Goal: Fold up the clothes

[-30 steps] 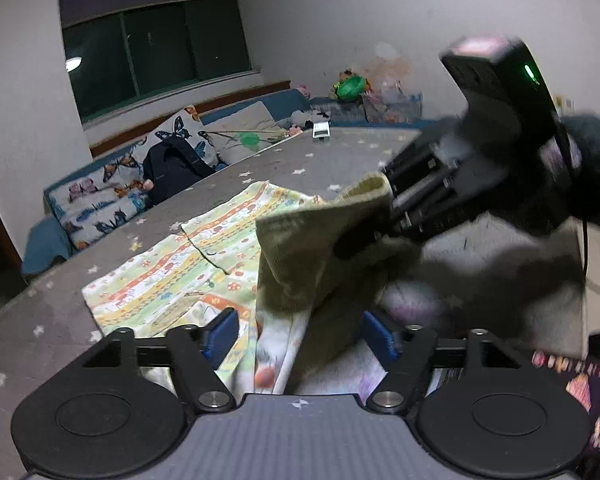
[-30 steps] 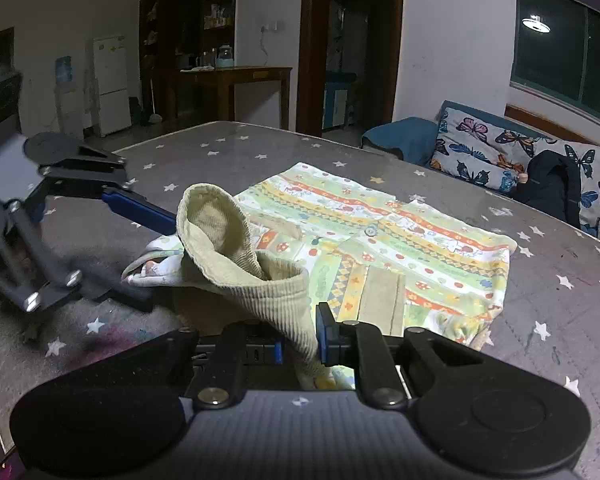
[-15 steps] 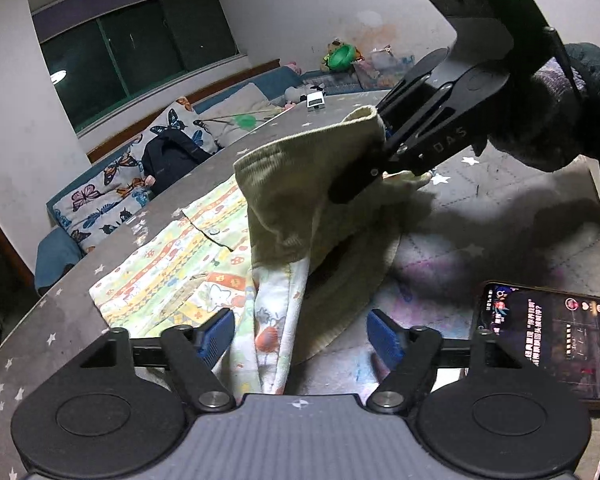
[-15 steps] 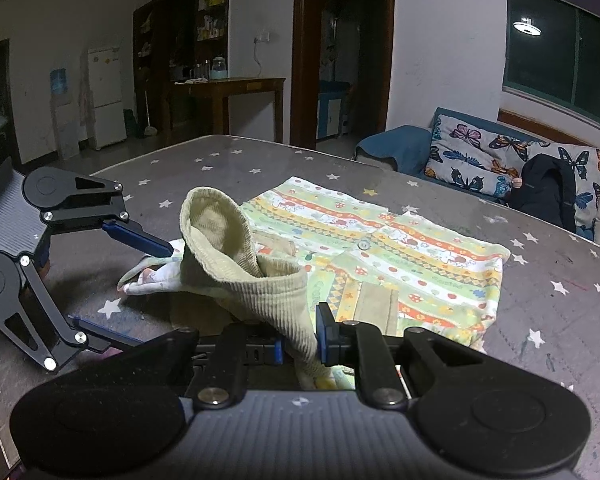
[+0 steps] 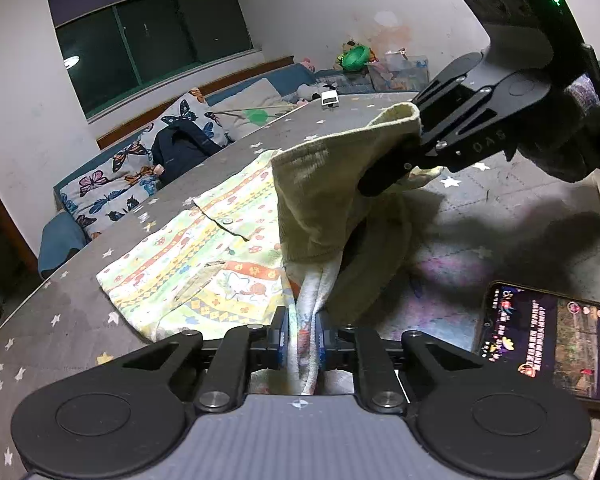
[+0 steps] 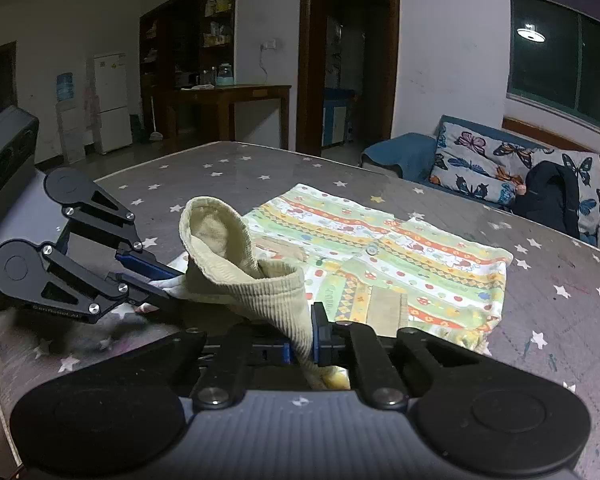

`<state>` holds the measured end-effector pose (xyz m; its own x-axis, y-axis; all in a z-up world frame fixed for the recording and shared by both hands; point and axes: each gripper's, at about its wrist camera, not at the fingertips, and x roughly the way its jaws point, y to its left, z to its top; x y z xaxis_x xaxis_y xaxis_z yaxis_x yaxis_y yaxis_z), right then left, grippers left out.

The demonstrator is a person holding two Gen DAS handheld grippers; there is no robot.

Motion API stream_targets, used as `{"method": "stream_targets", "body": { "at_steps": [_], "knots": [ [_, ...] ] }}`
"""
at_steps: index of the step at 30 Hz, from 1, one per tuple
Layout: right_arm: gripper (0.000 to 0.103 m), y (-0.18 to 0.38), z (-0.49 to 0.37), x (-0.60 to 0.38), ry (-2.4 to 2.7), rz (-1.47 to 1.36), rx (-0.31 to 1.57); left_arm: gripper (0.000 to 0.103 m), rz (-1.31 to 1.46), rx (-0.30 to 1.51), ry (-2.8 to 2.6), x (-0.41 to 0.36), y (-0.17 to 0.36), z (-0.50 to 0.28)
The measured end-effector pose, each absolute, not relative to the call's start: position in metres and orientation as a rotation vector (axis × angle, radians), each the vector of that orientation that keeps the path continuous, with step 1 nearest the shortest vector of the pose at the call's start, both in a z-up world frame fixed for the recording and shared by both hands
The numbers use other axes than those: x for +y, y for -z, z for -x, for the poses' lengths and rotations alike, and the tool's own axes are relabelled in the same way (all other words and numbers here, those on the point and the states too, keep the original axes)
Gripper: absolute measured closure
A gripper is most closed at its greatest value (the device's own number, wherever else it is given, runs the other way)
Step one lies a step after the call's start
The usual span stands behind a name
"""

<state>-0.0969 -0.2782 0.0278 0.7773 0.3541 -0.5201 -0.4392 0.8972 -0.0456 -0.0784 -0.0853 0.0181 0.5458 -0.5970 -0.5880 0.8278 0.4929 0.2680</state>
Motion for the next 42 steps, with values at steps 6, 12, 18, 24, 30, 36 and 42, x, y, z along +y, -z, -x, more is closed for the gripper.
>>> {"method": "stream_targets", "body": {
  "at_steps": [6,12,18,24,30,36,42],
  "knots": [
    [0.096,-0.03,0.109,-0.278,-0.445,0.18,0.525,0.088,-0.545,0.456,0.908,-0.076,-0.025,0.094],
    [0.097,-0.036,0.133,-0.279,-0.468,0.184,0.525,0.09,-0.505,0.458,0.923,-0.061,-0.034,0.119],
    [0.097,-0.048,0.165,-0.273,-0.509,0.197,0.513,0.091,-0.43,0.463,0.928,-0.044,-0.047,0.143],
    [0.097,-0.071,0.194,-0.269,-0.546,0.207,0.475,0.091,-0.417,0.429,0.922,-0.036,-0.065,0.158],
    [0.097,-0.086,0.188,-0.269,-0.52,0.231,0.422,0.091,-0.392,0.403,0.88,-0.039,-0.079,0.138],
    [0.097,-0.093,0.164,-0.269,-0.481,0.25,0.403,0.092,-0.366,0.392,0.843,-0.048,-0.087,0.104],
    [0.098,-0.091,0.137,-0.274,-0.455,0.247,0.427,0.092,-0.385,0.446,0.839,-0.059,-0.078,0.076]
  ]
}}
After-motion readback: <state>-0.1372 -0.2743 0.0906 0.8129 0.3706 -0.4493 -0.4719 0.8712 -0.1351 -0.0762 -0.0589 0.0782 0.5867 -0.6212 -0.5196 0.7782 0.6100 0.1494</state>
